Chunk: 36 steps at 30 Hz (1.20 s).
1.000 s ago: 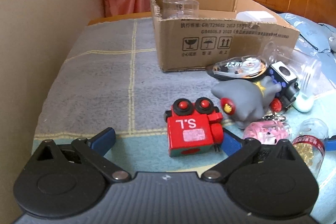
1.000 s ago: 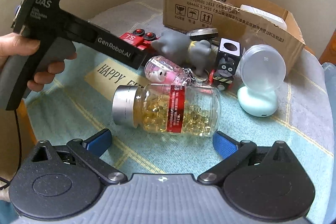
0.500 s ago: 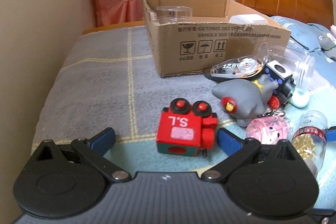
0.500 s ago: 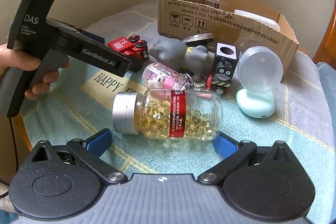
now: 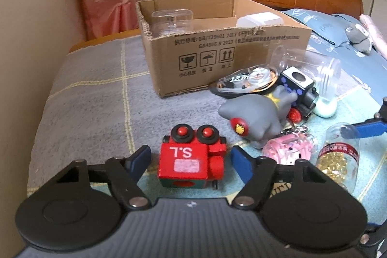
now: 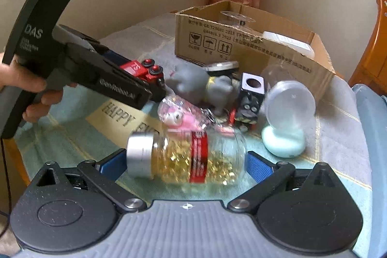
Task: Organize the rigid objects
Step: 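Grasp the red toy train with the left tool while the right tool grasps the capsule bottle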
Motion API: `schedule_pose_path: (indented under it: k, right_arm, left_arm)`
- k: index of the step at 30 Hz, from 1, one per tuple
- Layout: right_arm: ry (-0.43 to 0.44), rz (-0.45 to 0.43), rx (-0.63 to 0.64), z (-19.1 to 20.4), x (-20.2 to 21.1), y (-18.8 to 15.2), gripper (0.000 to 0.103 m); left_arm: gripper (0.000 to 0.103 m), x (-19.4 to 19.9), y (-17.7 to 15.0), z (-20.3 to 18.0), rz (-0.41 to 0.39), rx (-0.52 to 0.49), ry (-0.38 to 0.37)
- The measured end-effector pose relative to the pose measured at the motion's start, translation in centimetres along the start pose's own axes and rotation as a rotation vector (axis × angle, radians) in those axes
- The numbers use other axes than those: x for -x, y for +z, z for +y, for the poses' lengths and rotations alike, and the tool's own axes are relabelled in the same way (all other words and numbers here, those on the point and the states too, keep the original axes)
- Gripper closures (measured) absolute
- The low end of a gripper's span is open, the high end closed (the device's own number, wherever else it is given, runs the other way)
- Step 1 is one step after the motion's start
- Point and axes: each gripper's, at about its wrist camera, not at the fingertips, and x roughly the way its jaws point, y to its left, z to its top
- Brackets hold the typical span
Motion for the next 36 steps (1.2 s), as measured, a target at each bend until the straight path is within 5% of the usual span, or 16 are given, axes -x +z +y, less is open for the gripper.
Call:
schedule_pose_path:
  k: [5,36]
  right_arm:
    - [-0.020,0.028,-0.002,0.3,-0.4,0.9,0.006]
    - [0.076,0.027,0.029,-4.1,4.2,1.0,0.006]
  left_arm:
    - [0.048,0.1,0.3,-0.2,0.009,-0.020,-0.021]
    - [0.049,4.8,2.0,-1.2,0.067,-0.034,-0.026]
